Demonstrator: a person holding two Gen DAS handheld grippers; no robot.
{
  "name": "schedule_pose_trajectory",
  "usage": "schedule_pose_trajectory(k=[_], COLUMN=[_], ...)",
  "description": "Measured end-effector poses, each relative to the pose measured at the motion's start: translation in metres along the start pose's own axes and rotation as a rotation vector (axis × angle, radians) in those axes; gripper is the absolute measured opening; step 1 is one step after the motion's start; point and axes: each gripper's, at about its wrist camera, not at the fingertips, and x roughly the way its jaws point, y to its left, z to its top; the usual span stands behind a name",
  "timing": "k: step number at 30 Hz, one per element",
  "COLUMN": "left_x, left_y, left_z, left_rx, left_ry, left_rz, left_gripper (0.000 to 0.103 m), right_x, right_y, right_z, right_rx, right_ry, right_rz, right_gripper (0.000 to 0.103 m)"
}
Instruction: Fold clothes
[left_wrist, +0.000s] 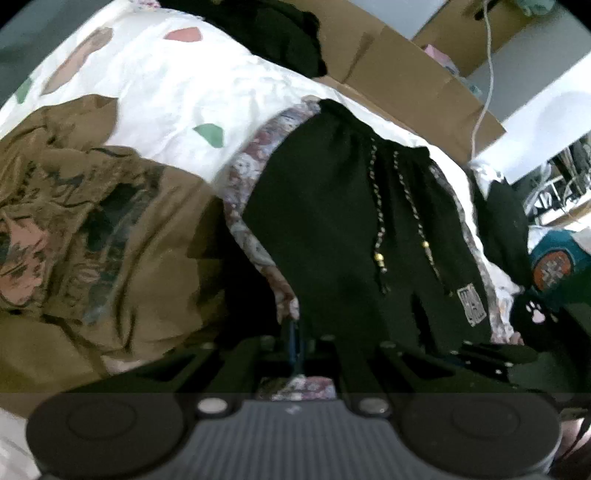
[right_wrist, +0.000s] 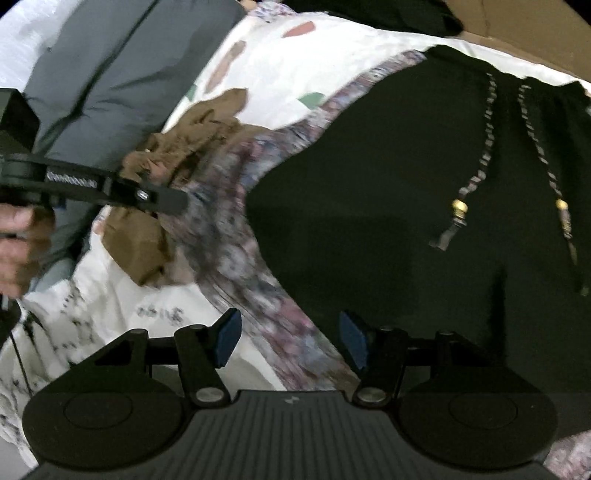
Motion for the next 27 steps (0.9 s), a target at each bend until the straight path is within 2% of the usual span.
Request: schedule_pose_trajectory(k=[4, 6, 14, 23, 27], left_x=[0.008, 0.012, 0.021, 0.022, 0.023], left_y=[-0.012, -0.016, -0.021, -0.021, -0.019], left_z=[0.002, 0.003, 0.001, -0.002, -0.002], left_rx=[0.019, 0.019, 0.012, -0.003, -0.014], left_ry=[0.011, 0.02, 0.045, 0.063, 0.066], left_rz=[-0.016, -0.026, -0.045, -0.075, -0.088], left_gripper=[0.002, 0.002, 0.002, 0.002, 0.002], right_x=[0.01, 0.019, 0.041, 0.062, 0.066], right_y=[0.009, 0.011, 0.018, 0.029, 0.03], right_z=[0.006, 0.011, 0.021, 0.027, 0.028], right_rx=[0.002, 0.016, 0.053, 0.07, 0.066], right_ry=[-0.018, -0.016, -0.042, -0.077, -0.085], right_rz=[0.03, 0.043, 0.055, 0.01, -0.005], right_gripper=[0.063, 0.055, 0.054, 0.054, 0.047])
